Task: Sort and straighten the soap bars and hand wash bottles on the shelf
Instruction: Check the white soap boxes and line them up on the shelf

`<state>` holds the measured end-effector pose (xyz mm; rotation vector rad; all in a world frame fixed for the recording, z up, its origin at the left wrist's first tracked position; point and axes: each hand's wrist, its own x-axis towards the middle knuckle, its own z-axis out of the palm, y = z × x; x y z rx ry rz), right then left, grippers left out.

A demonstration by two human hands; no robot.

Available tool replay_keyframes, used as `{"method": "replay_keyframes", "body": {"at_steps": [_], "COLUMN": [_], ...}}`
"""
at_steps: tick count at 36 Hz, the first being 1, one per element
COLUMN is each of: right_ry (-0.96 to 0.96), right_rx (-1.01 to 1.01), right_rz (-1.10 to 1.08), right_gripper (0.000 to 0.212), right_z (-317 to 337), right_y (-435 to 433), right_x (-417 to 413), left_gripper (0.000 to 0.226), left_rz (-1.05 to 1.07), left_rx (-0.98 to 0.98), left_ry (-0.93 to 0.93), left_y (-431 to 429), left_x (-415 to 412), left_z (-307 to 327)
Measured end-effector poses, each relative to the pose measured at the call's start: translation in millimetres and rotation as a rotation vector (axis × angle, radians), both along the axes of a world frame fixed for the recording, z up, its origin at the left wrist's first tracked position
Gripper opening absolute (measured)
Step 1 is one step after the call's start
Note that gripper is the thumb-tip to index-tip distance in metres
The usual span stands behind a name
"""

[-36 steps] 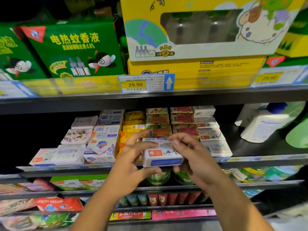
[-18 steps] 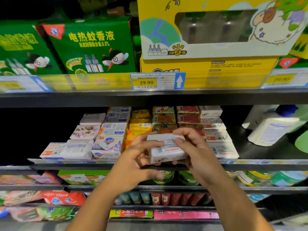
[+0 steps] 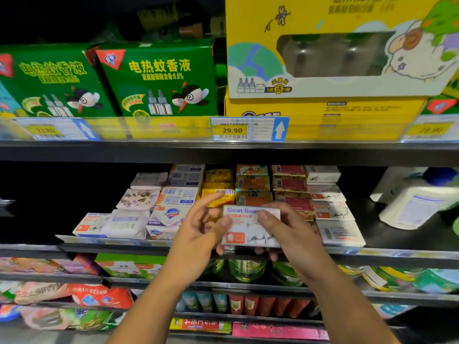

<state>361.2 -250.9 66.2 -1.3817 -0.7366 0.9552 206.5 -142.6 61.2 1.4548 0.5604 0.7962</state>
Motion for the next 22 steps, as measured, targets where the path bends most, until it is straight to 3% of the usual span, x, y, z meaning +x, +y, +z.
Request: {"method": "replay_keyframes", "body": {"at_steps": [2,6,8,11,14,16,19,22], "right_ry": [0.068,0.201,0.256,0.377,0.366,0.207,0.064,-0.072], "right_rx": [0.012,0.070,0.077,0.121,0.161,0.100,0.044,0.008], "right_rz": [-0.045,-0.002,0.075,0.234,0.354,0.313,0.181,0.091], "right_gripper": [0.010,0.015,0.018,0.048,0.076,0.066,0.042,0.040], "right_z": [1,6,6,4,-4,-8,-9,-15], "right_y": [-1,-7,-9,-12,-14,-13,-10,-7], "right_x": [1,5,7,10,15,12,3,-1], "left_gripper": [0.051,0.089,0.081,0.055,0.046,0.043,0.040,0.042], "left_rz": [-0.151,-0.385,-0.297,-0.091,-0.073,-0.094,-0.057,0.024], "left_rx": [0.008,0.022,0.146,0.438,0.257,0.083,0.007,-0.046], "left_ry": [0.019,0.113,0.158,0.231,0.142,0.020,-0.045,-0.083], "left_y": [2,5,7,15,12,7,0,-4], "left_x": [-5,-12,-11,-10,-9,-10,-9,-7], "left_z": [-4,-11,-11,-13,-13,-8,-2,1]}}
